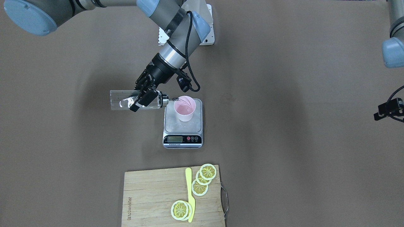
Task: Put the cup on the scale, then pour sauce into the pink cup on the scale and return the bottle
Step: 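Tilt the dispenser spout into the pink cup with the right gripper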
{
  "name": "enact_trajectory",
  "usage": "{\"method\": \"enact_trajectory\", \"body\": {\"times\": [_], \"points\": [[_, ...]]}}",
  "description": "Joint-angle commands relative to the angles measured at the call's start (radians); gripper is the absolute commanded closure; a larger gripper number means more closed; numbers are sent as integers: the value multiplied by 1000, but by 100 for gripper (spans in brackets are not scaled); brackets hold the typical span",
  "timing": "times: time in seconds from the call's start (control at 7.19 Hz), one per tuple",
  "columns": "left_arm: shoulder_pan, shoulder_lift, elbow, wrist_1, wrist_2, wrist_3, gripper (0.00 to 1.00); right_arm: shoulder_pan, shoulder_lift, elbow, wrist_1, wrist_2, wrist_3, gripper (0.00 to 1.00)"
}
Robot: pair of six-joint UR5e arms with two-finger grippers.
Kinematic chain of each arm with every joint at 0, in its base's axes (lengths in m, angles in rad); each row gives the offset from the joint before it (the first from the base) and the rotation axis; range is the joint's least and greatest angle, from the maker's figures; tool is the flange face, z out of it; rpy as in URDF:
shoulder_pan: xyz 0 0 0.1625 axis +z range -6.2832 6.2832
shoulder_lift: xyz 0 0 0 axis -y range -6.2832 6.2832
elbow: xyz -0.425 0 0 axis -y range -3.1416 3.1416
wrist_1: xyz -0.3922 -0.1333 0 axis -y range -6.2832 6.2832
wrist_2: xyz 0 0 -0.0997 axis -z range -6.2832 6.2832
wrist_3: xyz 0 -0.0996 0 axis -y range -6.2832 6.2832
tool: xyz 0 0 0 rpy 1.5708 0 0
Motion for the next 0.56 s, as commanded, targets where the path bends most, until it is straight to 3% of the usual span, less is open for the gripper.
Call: {"method": "enact_trajectory", "body": {"times": [0.0, 0.42], "points": [[0, 0, -3, 0, 1, -1, 2, 1, 5, 2, 0, -4, -5, 100], [0, 0, -28, 3, 2, -4, 2, 1, -10, 20, 14, 7, 167, 100]]}}
